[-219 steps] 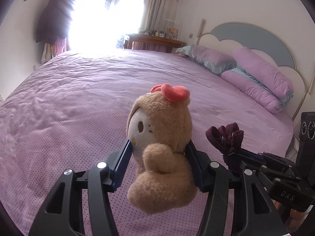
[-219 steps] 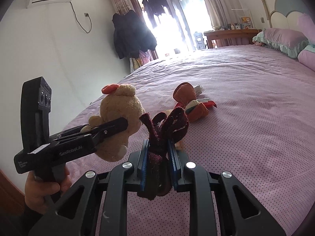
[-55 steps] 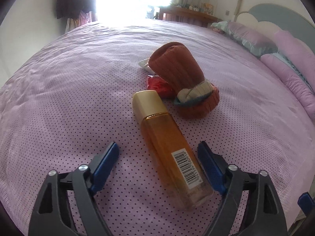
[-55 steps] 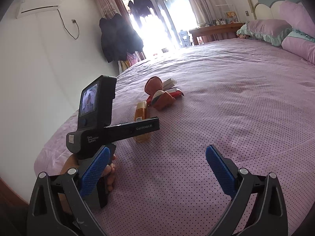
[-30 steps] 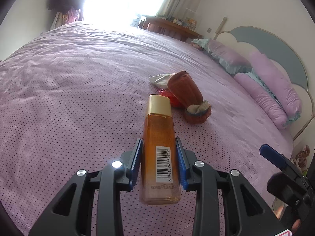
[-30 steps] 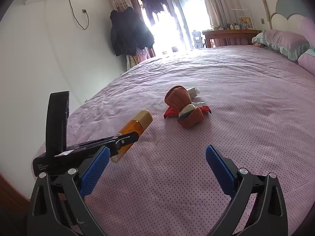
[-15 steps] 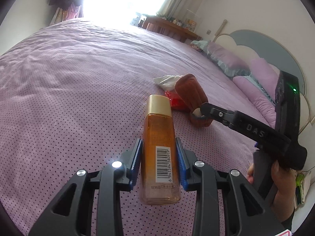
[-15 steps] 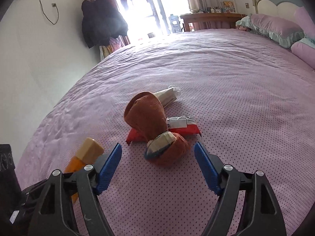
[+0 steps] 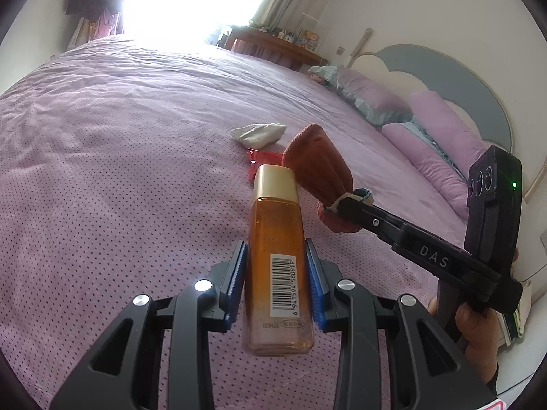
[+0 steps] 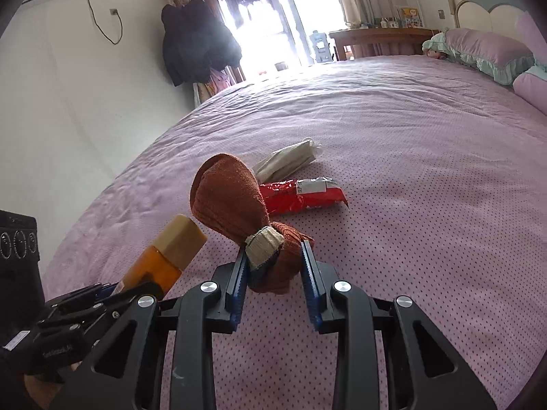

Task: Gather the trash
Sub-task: 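Carry the amber bottle and brown sock over the yellow bin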

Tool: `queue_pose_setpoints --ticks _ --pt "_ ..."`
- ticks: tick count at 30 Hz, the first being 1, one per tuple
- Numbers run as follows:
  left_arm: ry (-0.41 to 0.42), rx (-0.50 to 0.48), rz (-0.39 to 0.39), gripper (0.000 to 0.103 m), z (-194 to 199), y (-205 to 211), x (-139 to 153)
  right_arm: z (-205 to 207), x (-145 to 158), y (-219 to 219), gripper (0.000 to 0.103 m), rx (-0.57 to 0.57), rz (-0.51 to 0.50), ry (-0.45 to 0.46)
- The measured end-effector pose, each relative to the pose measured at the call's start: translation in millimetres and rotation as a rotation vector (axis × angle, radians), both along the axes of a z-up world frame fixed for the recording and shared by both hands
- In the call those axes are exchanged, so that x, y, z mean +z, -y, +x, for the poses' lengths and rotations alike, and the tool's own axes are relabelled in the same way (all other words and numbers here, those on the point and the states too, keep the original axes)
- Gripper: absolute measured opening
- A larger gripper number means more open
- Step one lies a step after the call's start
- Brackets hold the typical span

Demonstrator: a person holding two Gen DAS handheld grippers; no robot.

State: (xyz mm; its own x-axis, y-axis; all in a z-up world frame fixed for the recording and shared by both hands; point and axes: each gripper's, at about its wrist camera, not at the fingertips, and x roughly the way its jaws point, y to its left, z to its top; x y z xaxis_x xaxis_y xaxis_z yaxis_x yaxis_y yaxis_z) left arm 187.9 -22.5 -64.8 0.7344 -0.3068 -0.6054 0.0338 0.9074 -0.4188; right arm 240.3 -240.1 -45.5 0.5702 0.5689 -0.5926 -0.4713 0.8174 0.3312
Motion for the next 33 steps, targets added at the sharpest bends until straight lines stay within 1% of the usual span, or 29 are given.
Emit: queue_pose_setpoints --ticks 3,6,9,14,21,22,25,29,33 --pt "0.002 -0.046 -0.002 0.034 -13.3 14.4 2.2 -19.5 2.9 30.6 0.029 -0.027 0.064 -0.016" --pt "-0.004 -0.113 -0.013 0.034 -26.8 33.8 2.2 -41.2 1.5 58.9 0.029 -0.047 0.099 -0.041" --pt "-0.01 -0.192 -0.045 0.034 -40.3 58.2 2.3 -68.8 0.1 85.2 0.029 -0.075 0.102 -0.041" --pt "-0.016 -0.298 -0.051 0.034 -56.1 100.7 1.5 -113.3 2.2 131.7 0.029 -0.153 0.106 -0.033" --pt "-0.035 -0.432 -0.042 0.034 -78.3 162.6 -1.1 -177.0 9.1 198.5 0.029 -0.279 0.143 0.003" --pt "-0.05 -0.462 -0.021 0.034 -82.5 172.1 -2.7 -187.0 8.3 208.1 0.029 -0.298 0.149 0.004" --pt "-0.061 -0.518 -0.007 0.034 -91.7 195.2 -5.7 -215.0 1.1 236.1 0.029 -0.354 0.172 -0.013" --pt "-0.081 -0.613 0.009 0.034 -107.7 228.4 -14.4 -251.0 -14.5 264.1 0.029 -0.448 0.157 -0.032" --pt "-0.114 -0.694 0.024 0.034 -124.7 262.9 -27.4 -282.0 -34.1 291.1 0.029 -0.526 0.178 -0.08"
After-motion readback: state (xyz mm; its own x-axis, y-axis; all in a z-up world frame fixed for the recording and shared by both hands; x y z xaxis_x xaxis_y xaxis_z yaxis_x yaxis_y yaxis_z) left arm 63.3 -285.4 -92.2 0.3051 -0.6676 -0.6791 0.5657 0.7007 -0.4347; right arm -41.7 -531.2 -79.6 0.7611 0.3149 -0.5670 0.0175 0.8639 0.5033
